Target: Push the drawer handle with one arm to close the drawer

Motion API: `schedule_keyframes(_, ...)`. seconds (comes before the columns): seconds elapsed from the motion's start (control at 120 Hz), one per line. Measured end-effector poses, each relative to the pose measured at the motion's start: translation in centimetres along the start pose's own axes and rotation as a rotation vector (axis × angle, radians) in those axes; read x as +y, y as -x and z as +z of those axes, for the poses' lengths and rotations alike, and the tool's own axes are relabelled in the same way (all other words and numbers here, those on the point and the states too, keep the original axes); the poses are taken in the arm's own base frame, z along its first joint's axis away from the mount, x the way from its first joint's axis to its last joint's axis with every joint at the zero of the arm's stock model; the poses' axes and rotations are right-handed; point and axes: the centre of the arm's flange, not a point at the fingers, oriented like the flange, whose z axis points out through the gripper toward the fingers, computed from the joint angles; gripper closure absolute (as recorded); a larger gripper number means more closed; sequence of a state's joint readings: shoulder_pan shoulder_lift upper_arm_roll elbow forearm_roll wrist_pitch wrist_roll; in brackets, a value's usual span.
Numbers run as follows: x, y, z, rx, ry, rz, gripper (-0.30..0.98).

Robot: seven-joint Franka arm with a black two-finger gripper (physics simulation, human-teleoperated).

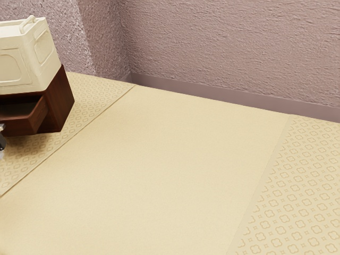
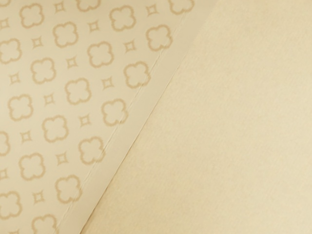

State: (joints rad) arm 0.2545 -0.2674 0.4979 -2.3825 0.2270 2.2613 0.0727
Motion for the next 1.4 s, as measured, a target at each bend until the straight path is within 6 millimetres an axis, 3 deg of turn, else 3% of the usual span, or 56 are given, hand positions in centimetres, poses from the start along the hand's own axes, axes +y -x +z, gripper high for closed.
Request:
schedule_keyframes(0.225, -1.7, -3.8, 0.5, 0.07, -0.067, -0.013, 0.02)
schedule_keyframes(0.383, -2.2, -4.4, 1.4, 0.073, -0.056, -0.05, 0.02)
schedule_keyframes(0.542, -5.8, -4.0, 2.2, 0.067, -0.056, -0.133, 0.02)
schedule_keyframes(0.817, -5.9, -7.0, 3.1, 0.086, -0.096, -0.106, 0.03)
schedule_keyframes(0.95, -6.2, -7.4, 3.2, 0.094, -0.096, -0.105, 0.17)
schedule_keyframes(1.175, -7.1, -7.8, 3.4, 0.1, -0.103, -0.11, 0.58)
schedule_keyframes(1.4, -5.8, -8.1, 3.3, 0.107, -0.087, -0.087, 0.73)
